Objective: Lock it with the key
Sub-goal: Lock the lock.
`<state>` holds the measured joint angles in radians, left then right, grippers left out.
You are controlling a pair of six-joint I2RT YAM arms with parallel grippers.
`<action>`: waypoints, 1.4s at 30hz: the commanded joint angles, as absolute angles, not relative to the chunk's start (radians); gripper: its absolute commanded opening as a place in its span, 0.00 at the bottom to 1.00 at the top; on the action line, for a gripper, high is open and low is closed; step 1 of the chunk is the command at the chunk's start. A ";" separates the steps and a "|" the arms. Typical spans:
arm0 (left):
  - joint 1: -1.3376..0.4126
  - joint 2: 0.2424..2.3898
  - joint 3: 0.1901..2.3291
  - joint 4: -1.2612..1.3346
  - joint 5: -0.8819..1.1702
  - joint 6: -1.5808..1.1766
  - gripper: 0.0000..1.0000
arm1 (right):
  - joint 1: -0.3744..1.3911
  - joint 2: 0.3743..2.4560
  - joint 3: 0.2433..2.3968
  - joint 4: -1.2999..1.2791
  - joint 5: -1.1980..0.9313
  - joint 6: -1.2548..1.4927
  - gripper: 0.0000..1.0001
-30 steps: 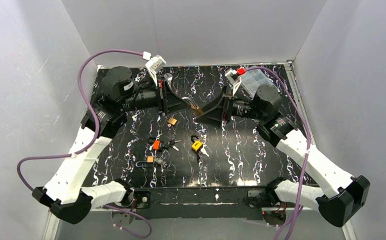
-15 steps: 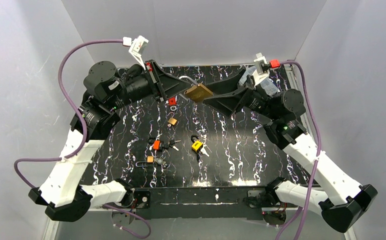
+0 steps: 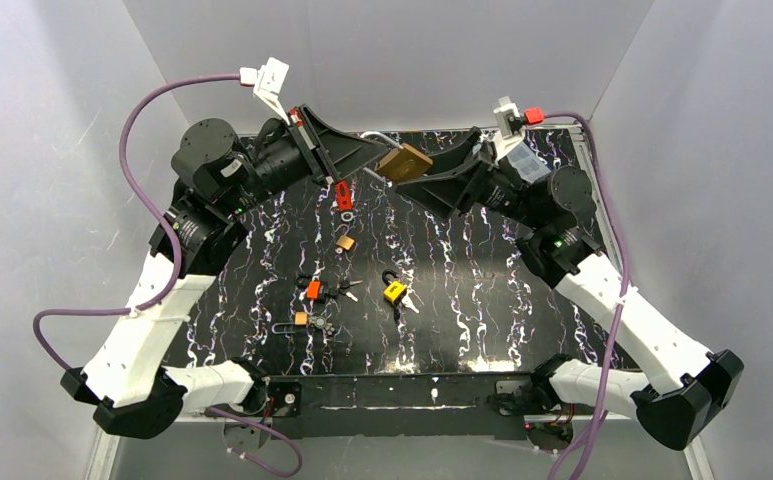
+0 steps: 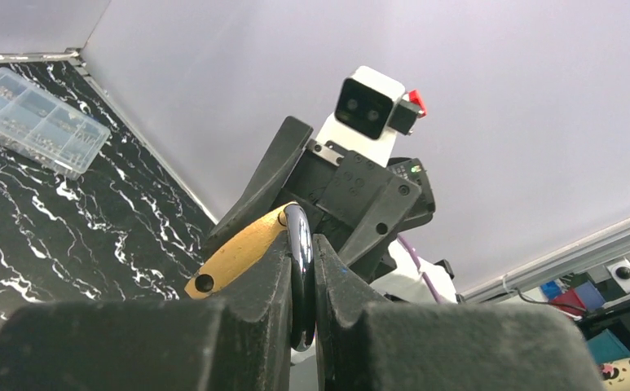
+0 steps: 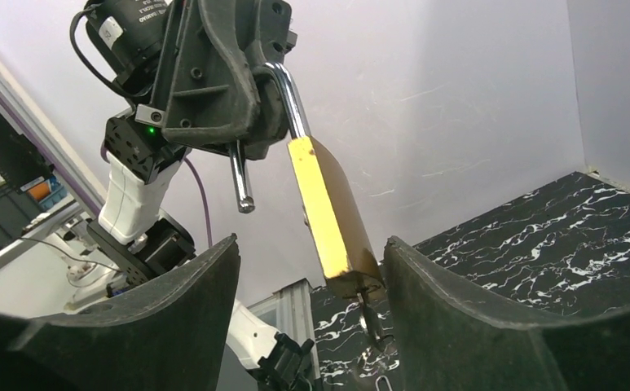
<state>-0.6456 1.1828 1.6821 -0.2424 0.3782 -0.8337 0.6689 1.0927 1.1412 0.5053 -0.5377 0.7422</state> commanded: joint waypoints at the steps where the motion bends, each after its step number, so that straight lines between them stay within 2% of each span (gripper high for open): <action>1: -0.653 1.141 1.701 -0.072 0.348 -0.876 0.00 | 0.678 1.107 1.202 0.581 -0.523 0.757 0.69; 12: -0.654 1.123 1.645 -0.029 0.345 -0.905 0.00 | 0.683 1.150 1.185 0.703 -0.481 0.863 0.48; 16: -0.655 1.113 1.624 -0.023 0.344 -0.904 0.00 | 0.684 1.160 1.190 0.709 -0.479 0.888 0.30; 19: -0.655 1.100 1.613 -0.050 0.355 -0.879 0.00 | 0.684 1.152 1.193 0.686 -0.484 0.895 0.05; 20: -0.655 1.094 1.612 -0.079 0.364 -0.850 0.00 | 0.684 1.143 1.195 0.656 -0.483 0.894 0.01; 22: -0.654 1.072 1.622 -0.184 0.372 -0.774 0.01 | 0.683 1.111 1.180 0.603 -0.485 0.879 0.01; 23: -0.655 1.056 1.620 -0.237 0.370 -0.735 0.20 | 0.684 1.090 1.168 0.572 -0.490 0.868 0.01; 24: -0.655 1.035 1.611 -0.279 0.371 -0.701 0.31 | 0.683 1.069 1.158 0.541 -0.501 0.857 0.01; 25: -0.655 1.013 1.598 -0.317 0.370 -0.668 0.39 | 0.682 1.048 1.147 0.502 -0.519 0.847 0.01; 27: -0.654 0.975 1.570 -0.374 0.378 -0.623 0.47 | 0.683 1.013 1.129 0.445 -0.549 0.831 0.01; 35: -0.655 0.946 1.543 -0.518 0.512 -0.508 0.58 | 0.684 0.948 1.072 0.393 -0.699 0.850 0.01; 42: -0.655 0.963 1.576 -0.658 0.467 -0.366 0.57 | 0.688 0.933 1.086 0.376 -0.773 0.865 0.01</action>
<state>-0.6514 0.9482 1.5509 -0.5468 0.4713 -0.4847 0.6868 0.9787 1.0485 0.2844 -0.7177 0.8429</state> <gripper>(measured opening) 0.581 0.276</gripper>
